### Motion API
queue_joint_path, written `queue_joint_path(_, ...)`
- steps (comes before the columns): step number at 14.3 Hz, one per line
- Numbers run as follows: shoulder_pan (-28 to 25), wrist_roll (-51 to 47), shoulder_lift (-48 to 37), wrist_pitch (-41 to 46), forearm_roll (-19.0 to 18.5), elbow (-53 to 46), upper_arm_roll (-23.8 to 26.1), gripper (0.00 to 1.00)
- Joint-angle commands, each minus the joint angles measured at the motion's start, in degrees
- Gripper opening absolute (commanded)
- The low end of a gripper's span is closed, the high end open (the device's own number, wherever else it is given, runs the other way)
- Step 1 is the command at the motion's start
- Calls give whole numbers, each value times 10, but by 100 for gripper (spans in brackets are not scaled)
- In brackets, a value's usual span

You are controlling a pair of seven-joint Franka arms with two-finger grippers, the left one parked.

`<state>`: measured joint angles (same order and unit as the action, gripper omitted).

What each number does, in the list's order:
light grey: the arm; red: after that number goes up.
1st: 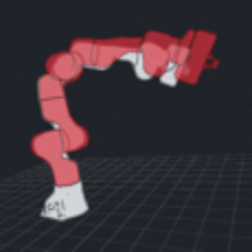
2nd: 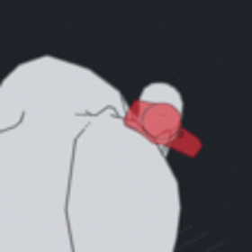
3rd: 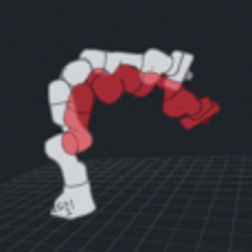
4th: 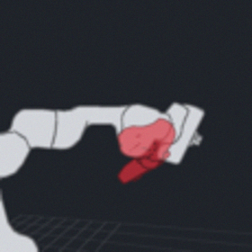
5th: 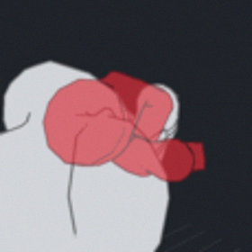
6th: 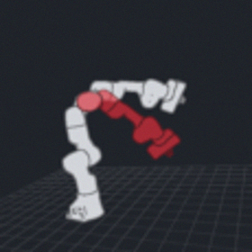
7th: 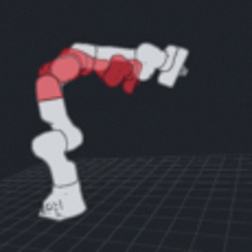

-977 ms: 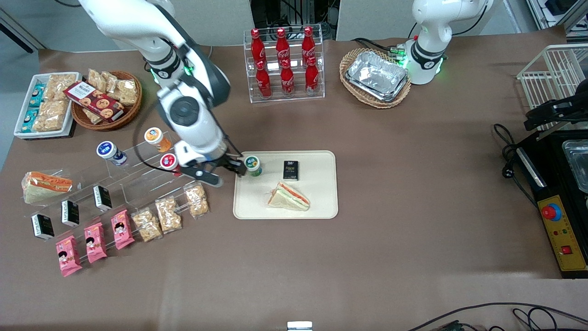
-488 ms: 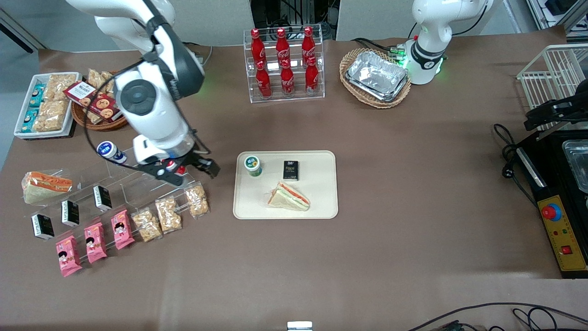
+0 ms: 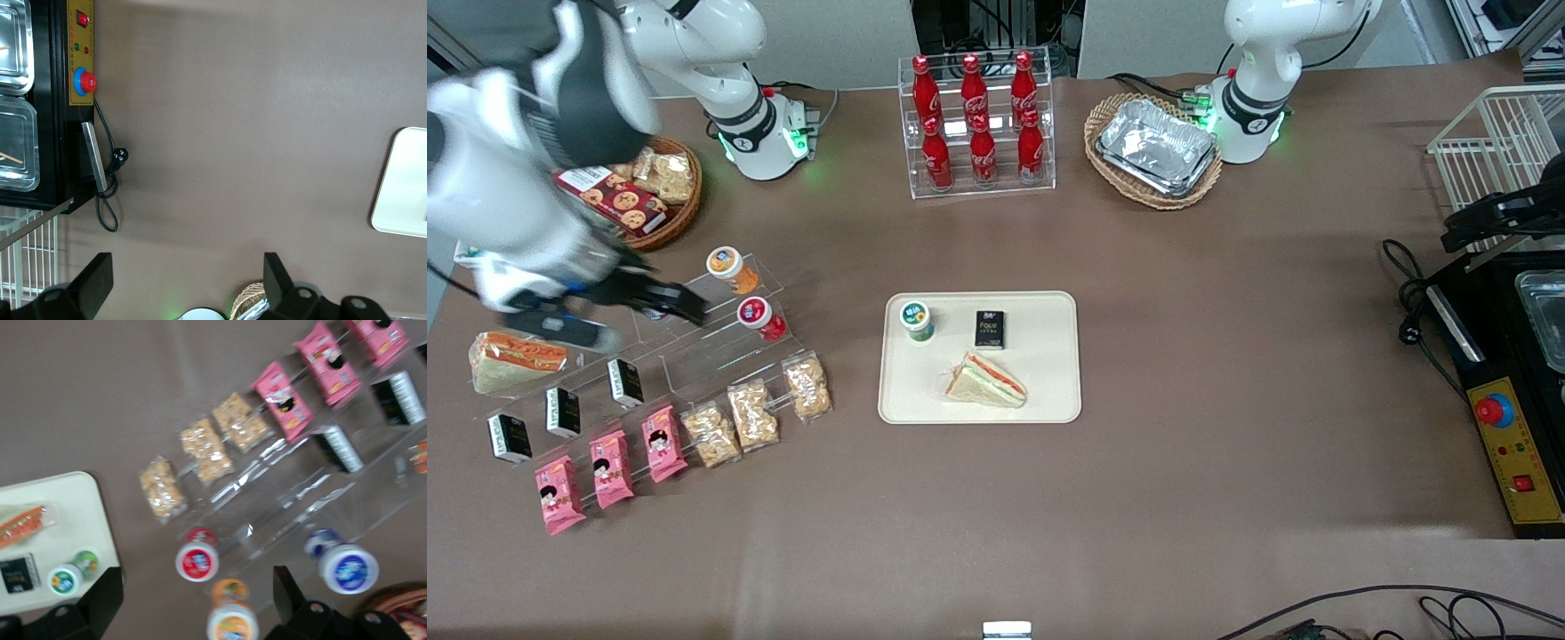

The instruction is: Place green gum on tray

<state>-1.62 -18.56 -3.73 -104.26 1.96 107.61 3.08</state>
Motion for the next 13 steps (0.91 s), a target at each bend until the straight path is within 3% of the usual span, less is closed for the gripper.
queue_joint_path(1,-59,117,-41,25,6,2,-137,100)
queue_joint_path(5,-60,242,-18,46,0,-43,-199,100)
queue_joint_path(7,-59,244,20,53,-21,-84,-202,100)
queue_joint_path(10,-58,240,74,120,-20,-164,-202,100)
queue_joint_path(13,-58,237,79,126,-21,-166,-201,100)
